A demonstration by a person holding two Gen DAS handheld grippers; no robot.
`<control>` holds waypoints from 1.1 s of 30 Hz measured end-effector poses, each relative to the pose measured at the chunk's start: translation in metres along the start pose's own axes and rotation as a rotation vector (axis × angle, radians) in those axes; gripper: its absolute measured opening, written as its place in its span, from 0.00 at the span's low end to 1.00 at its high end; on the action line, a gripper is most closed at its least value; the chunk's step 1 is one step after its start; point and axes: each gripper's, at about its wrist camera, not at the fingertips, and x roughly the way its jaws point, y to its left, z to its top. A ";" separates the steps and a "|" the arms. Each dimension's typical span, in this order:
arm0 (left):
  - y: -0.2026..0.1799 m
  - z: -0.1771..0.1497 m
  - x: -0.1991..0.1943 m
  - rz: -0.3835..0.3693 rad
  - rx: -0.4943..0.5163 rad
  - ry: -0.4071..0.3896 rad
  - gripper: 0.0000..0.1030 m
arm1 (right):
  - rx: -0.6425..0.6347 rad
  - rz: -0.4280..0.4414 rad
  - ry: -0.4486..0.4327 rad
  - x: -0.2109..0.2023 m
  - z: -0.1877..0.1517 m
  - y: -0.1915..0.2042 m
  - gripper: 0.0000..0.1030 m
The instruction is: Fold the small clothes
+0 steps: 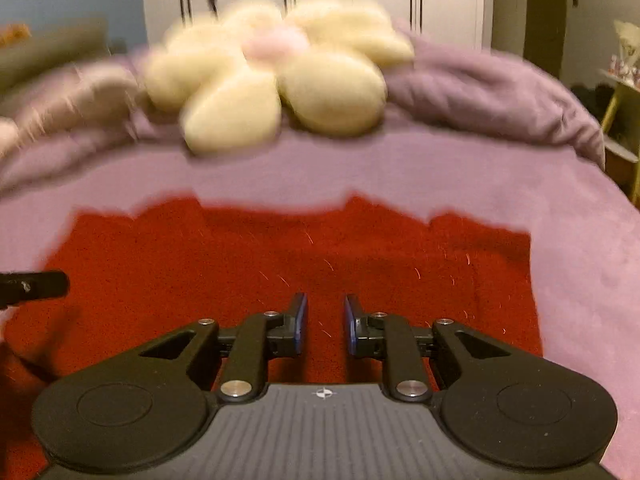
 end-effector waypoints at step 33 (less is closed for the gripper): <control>0.009 -0.056 -0.070 0.059 0.120 -0.003 0.96 | -0.013 0.001 0.073 -0.098 -0.062 -0.029 0.35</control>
